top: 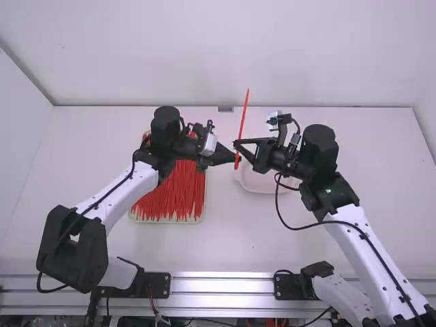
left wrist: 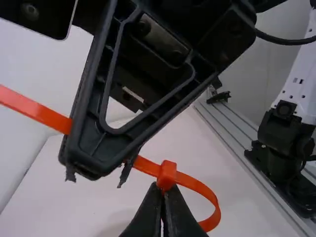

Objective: Fasten the cable tie

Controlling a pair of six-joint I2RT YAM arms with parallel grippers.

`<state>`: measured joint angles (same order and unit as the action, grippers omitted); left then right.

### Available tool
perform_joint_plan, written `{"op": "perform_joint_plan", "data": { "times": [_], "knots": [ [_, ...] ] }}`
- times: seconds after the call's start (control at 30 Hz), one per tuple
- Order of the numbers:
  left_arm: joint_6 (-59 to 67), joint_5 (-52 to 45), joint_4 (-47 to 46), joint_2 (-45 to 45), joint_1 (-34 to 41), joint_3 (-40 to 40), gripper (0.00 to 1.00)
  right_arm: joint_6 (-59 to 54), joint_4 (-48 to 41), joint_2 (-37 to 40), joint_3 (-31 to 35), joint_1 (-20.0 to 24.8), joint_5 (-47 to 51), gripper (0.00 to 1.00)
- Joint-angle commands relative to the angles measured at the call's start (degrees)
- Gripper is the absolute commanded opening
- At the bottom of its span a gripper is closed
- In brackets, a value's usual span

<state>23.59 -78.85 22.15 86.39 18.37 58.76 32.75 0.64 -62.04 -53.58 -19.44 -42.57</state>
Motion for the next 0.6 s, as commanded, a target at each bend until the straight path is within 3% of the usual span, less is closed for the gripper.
{"op": "perform_joint_plan", "data": {
  "times": [0.0,0.07,0.2,0.23,0.27,0.57],
  "knots": [
    [0.2,-0.1,0.0,0.0,-0.4,-0.2,0.02,-1.0,0.6,0.6,-1.0,-0.1,-1.0,0.0],
    [0.2,0.3,0.0,0.0,-0.4,-0.2,0.05,-1.3,0.4,0.6,-1.0,-0.1,-1.1,0.0],
    [0.1,0.4,0.4,0.0,-0.4,-0.2,0.43,-2.4,0.2,0.6,-1.0,0.2,-1.1,0.0],
    [0.0,0.9,0.5,0.0,-0.4,-0.2,0.65,-2.7,0.1,0.6,-1.0,0.6,-1.1,0.0],
    [-0.9,2.7,0.4,0.0,-0.4,-0.2,0.99,-2.6,-0.3,0.6,-1.0,1.0,-1.1,0.0],
    [-12.6,15.5,0.5,0.0,-0.3,-0.2,0.99,-5.9,-3.4,0.5,-1.0,5.0,-1.0,0.0]
  ]
}}
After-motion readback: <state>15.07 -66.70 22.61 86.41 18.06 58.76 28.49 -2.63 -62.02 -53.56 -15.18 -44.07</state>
